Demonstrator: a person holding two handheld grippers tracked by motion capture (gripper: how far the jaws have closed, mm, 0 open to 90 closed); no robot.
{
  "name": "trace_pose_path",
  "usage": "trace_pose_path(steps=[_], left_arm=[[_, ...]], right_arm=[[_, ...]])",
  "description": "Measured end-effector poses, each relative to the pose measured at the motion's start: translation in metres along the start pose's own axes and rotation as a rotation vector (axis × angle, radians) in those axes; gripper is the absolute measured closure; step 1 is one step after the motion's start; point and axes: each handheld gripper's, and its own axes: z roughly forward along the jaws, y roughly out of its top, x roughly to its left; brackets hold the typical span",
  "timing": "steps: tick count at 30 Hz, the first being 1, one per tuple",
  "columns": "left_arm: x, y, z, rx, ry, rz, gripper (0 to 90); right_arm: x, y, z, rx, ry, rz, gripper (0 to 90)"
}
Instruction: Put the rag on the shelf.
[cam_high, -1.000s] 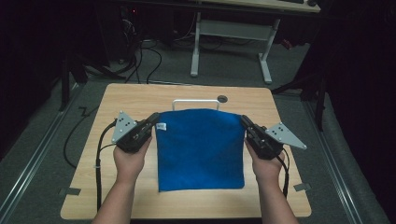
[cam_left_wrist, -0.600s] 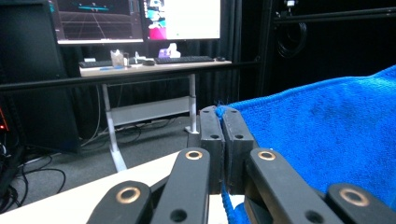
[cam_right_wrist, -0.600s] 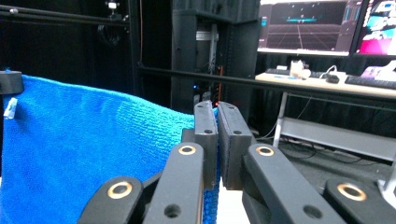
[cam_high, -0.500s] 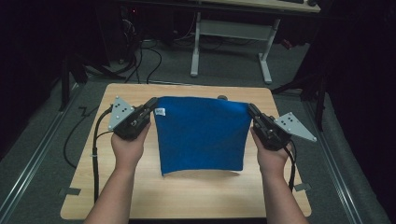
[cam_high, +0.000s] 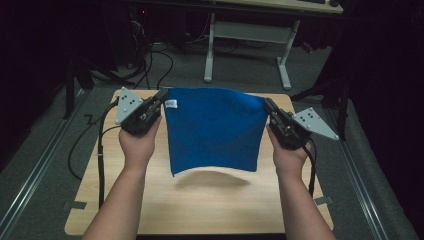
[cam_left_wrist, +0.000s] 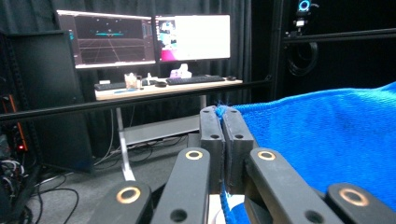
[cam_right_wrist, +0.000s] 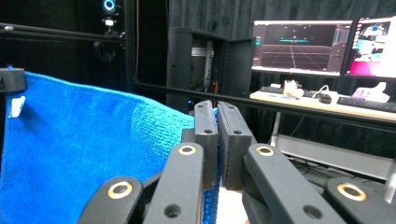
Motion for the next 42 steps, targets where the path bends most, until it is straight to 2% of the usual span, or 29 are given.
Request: trace_pose_path(steps=[4,8,9,12,13,20,22,28,29,31,34,36,37,38,39,40,41,42], left_arm=[[0.006,0.004,0.010,0.009,0.019,0.011,88.9],[0.017,0.009,0.025,0.030,0.044,0.016,88.9],[0.023,0.010,0.032,0.048,0.059,0.027,88.9],[0.027,0.011,0.038,0.054,0.069,0.033,88.9],[0.031,0.015,0.044,0.069,0.081,0.051,88.9],[0.037,0.027,0.057,0.077,0.096,0.091,88.9],[0.042,0.033,0.066,0.097,0.107,0.109,88.9],[0.048,0.037,0.077,0.118,0.132,0.131,88.9],[0.049,0.037,0.079,0.122,0.136,0.138,88.9],[0.051,0.038,0.083,0.128,0.141,0.147,88.9],[0.054,0.035,0.090,0.138,0.142,0.137,88.9],[0.054,0.029,0.098,0.167,0.152,0.150,88.9],[0.057,0.023,0.103,0.189,0.147,0.130,88.9],[0.057,0.023,0.103,0.189,0.147,0.130,88.8],[0.060,0.012,0.107,0.219,0.146,0.110,88.9],[0.060,0.012,0.107,0.219,0.146,0.110,88.9],[0.061,-0.002,0.112,0.261,0.151,0.105,88.9],[0.061,-0.013,0.115,0.293,0.151,0.097,88.9]], right_arm=[[-0.003,0.006,0.008,-0.006,-0.022,-0.013,87.8],[-0.012,0.015,0.022,-0.006,-0.038,0.007,87.8],[-0.013,0.016,0.025,-0.002,-0.038,0.009,87.8],[-0.016,0.019,0.033,0.006,-0.044,0.001,87.8],[-0.018,0.020,0.040,0.020,-0.047,-0.007,87.7],[-0.026,0.021,0.063,0.054,-0.068,0.000,87.7],[-0.030,0.023,0.071,0.060,-0.070,0.007,87.7],[-0.032,0.030,0.083,0.062,-0.070,-0.016,87.7],[-0.034,0.033,0.089,0.072,-0.080,-0.035,87.7],[-0.035,0.033,0.093,0.078,-0.086,-0.040,87.6],[-0.040,0.032,0.101,0.105,-0.097,-0.045,87.6],[-0.043,0.025,0.110,0.135,-0.110,-0.062,87.6],[-0.044,0.023,0.112,0.143,-0.110,-0.065,87.7],[-0.046,0.020,0.115,0.155,-0.109,-0.062,87.7],[-0.047,0.016,0.117,0.164,-0.103,-0.057,87.7],[-0.047,0.016,0.117,0.164,-0.103,-0.057,87.7],[-0.047,0.005,0.123,0.201,-0.103,-0.064,87.7],[-0.047,0.000,0.125,0.213,-0.106,-0.068,87.7]])
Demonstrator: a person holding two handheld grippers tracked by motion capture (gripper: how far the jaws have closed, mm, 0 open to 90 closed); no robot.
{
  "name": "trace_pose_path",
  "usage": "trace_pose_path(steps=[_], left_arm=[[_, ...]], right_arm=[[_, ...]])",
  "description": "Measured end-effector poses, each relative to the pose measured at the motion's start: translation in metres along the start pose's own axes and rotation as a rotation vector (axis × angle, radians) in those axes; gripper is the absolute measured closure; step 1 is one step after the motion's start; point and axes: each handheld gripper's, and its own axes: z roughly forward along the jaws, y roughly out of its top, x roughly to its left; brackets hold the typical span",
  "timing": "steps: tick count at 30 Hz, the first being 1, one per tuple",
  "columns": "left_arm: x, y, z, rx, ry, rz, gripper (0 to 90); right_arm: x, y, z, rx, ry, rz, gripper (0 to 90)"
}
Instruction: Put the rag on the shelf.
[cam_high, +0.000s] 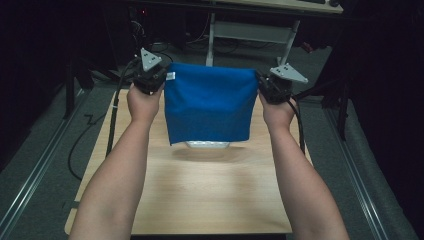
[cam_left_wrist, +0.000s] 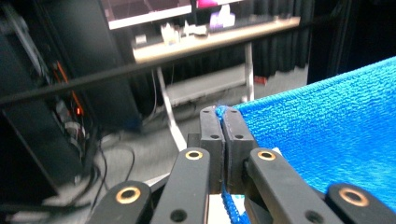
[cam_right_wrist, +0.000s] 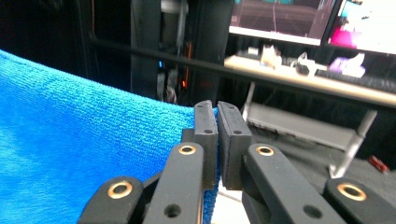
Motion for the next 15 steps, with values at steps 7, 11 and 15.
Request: trace_pose_path(steps=[7,11,15], left_arm=[[-0.007,-0.043,0.019,0.104,-0.040,-0.005,88.9],[-0.006,-0.059,0.021,0.127,-0.059,-0.025,88.9],[-0.010,-0.074,0.023,0.168,-0.082,-0.018,88.9]], right_arm=[[0.003,-0.038,0.016,0.114,-0.002,-0.036,87.7],[0.004,-0.052,0.020,0.151,0.020,-0.045,87.6],[0.004,-0.068,0.022,0.176,0.040,-0.019,87.6]])
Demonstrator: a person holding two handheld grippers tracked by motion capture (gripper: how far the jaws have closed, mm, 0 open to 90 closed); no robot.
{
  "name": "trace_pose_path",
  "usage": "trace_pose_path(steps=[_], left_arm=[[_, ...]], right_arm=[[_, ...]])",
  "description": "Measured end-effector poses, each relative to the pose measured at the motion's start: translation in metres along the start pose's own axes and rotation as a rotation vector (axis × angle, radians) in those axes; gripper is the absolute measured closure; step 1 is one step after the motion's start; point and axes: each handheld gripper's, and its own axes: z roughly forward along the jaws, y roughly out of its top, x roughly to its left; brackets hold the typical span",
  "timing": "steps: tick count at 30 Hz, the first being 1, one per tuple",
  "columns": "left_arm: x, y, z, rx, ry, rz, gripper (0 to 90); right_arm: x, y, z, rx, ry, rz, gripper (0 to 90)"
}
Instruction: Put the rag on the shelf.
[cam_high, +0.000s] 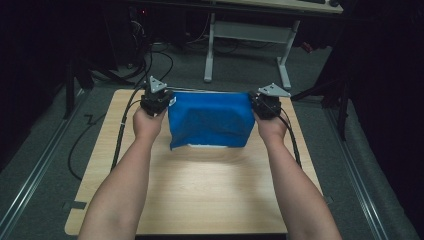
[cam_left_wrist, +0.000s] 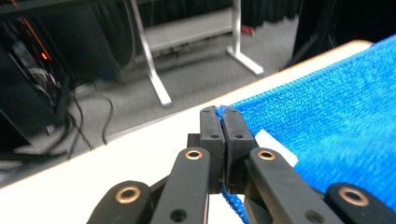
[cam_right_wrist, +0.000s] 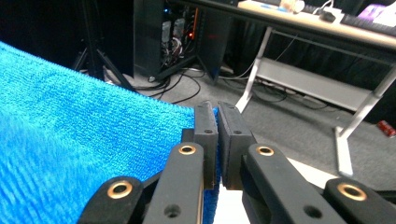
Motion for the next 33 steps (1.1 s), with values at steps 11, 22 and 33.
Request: trace_pose_path(steps=[11,22,33], left_arm=[[-0.008,-0.045,0.007,0.065,-0.063,-0.045,88.9],[-0.017,-0.070,0.014,0.103,-0.108,-0.066,88.8],[-0.020,-0.089,0.016,0.128,-0.129,-0.071,88.8]], right_arm=[[0.005,-0.043,0.007,0.050,0.044,0.034,87.6],[0.014,-0.066,0.008,0.079,0.068,0.053,87.6],[0.021,-0.083,0.010,0.120,0.073,0.052,87.6]])
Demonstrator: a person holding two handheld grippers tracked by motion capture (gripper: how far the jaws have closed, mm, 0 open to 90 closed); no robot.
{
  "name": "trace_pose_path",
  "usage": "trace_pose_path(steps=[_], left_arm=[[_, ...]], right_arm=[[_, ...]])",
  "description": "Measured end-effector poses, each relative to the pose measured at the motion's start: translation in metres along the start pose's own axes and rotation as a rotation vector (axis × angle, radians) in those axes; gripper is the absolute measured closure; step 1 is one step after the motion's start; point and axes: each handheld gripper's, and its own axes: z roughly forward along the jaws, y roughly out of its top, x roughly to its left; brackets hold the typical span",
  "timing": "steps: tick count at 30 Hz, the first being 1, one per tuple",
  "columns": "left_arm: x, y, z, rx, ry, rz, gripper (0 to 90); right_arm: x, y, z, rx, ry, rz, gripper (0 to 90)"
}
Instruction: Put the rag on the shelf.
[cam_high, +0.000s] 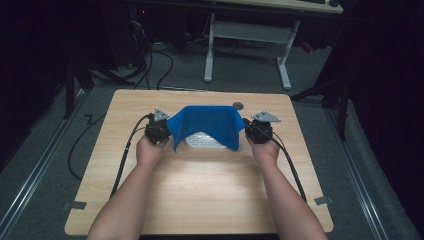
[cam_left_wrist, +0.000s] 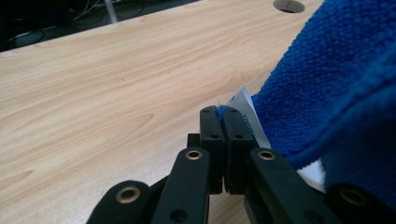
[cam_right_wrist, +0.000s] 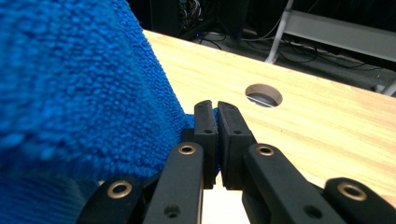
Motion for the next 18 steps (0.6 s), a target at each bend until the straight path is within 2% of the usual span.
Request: trace_pose_path(steps=[8,14,16,18], left_arm=[[-0.002,-0.008,-0.002,0.008,-0.014,0.002,88.6],[-0.003,-0.015,0.001,0.035,-0.031,-0.011,88.4],[-0.003,-0.019,0.002,0.041,-0.039,-0.016,88.3],[-0.003,-0.019,0.001,0.037,-0.049,-0.026,86.9]], right_arm=[[0.003,-0.006,0.005,0.023,-0.004,-0.009,87.4],[0.004,-0.014,0.007,0.034,-0.008,0.005,87.4],[0.003,-0.020,0.008,0.055,-0.008,0.011,87.1],[0.002,-0.022,0.007,0.059,-0.004,0.011,83.4]])
